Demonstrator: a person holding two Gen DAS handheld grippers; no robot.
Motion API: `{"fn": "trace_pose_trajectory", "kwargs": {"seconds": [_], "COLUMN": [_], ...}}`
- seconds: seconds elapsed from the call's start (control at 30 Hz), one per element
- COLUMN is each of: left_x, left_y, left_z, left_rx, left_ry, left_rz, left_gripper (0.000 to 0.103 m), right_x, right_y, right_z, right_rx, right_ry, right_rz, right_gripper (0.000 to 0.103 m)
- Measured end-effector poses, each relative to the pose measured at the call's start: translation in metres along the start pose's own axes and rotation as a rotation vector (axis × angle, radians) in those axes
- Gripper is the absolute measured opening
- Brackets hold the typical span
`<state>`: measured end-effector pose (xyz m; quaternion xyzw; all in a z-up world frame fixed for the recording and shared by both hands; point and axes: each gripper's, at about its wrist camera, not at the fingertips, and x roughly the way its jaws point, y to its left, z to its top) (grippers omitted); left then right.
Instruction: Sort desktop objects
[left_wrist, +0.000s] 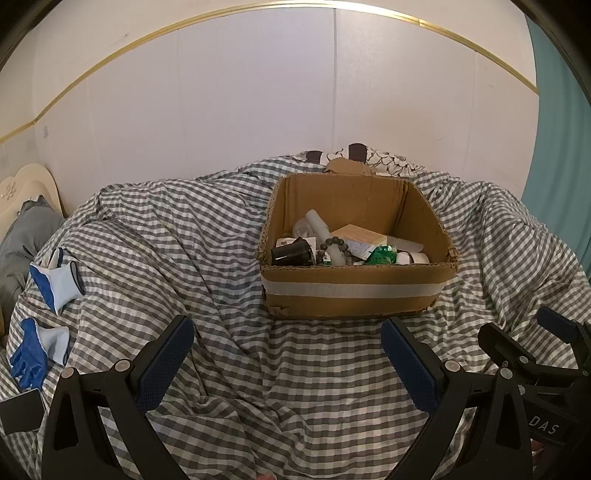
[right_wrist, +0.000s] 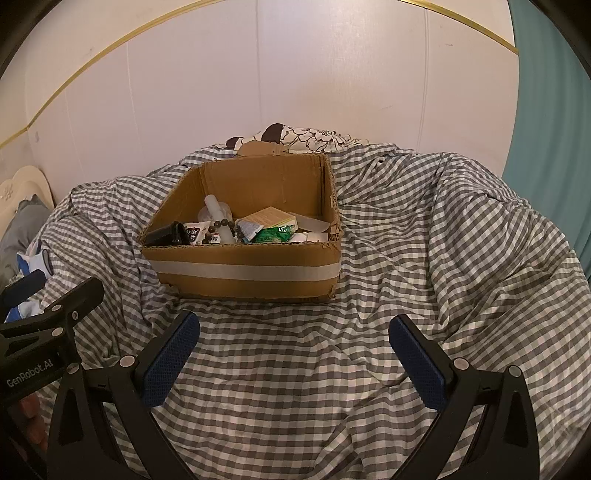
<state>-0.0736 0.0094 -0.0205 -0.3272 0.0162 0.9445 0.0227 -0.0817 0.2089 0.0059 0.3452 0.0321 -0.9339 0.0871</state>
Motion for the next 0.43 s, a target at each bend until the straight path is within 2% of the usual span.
{"fn": "trace_pose_trajectory", "kwargs": {"seconds": [0.2, 0.43], "left_x": [0.0049, 0.0047], "left_y": [0.0057, 0.0075], "left_z": [-0.0011, -0.0047], "left_rx": [-0.029, -0.027], "left_ry": [0.015, -0.003], "left_rz": [-0.029, -0.01], "left_gripper": [0.103, 0.103], "right_x": [0.0003, 0.0039], "right_y": [0.0001, 0.0002], "right_z": [-0.0004, -0.003], "right_rx": [-0.001, 0.002], "right_ry": [0.002, 0.013], "right_rz": [-0.001, -0.005], "right_gripper": [0.103, 0.103]}}
